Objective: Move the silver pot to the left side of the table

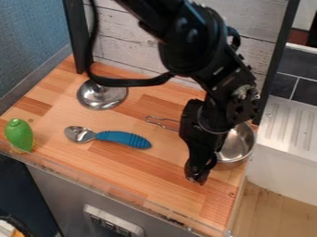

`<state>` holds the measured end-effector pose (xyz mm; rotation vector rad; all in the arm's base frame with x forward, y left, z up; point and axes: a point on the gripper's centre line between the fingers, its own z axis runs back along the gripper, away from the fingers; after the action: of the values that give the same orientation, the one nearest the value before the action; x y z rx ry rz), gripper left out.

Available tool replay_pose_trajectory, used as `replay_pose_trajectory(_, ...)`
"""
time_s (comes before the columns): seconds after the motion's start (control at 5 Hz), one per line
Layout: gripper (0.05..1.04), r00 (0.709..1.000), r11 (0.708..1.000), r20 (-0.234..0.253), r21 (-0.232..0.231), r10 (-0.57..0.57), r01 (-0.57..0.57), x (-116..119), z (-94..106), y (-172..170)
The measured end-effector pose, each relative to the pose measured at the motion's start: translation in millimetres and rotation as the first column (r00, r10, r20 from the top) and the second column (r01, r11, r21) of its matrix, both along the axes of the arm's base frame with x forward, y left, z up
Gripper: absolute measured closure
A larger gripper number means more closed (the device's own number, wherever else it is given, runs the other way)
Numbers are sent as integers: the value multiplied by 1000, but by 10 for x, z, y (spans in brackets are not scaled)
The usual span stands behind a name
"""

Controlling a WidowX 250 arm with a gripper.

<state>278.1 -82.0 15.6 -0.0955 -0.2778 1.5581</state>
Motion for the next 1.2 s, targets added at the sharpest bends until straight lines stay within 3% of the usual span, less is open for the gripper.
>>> replay_pose_trajectory(0.2, 140, 1000, 1000, -14, -6, -21, 20, 79, -74, -53)
replay_pose_trajectory(0.6, 737, 1000, 1000, -5, -7, 17, -17, 95, -110, 24)
replay_pose_trajectory(0.8, 940, 1000, 1000, 8, -8, 21, -21, 79, -70, 63)
replay_pose_trajectory(1.0, 1007, 999, 999, 12, -24, 42, -42, 60, -17, 145)
replay_pose_trajectory(1.2, 1009, 998, 998, 7, -38, 58, -57, 59, 43, 197)
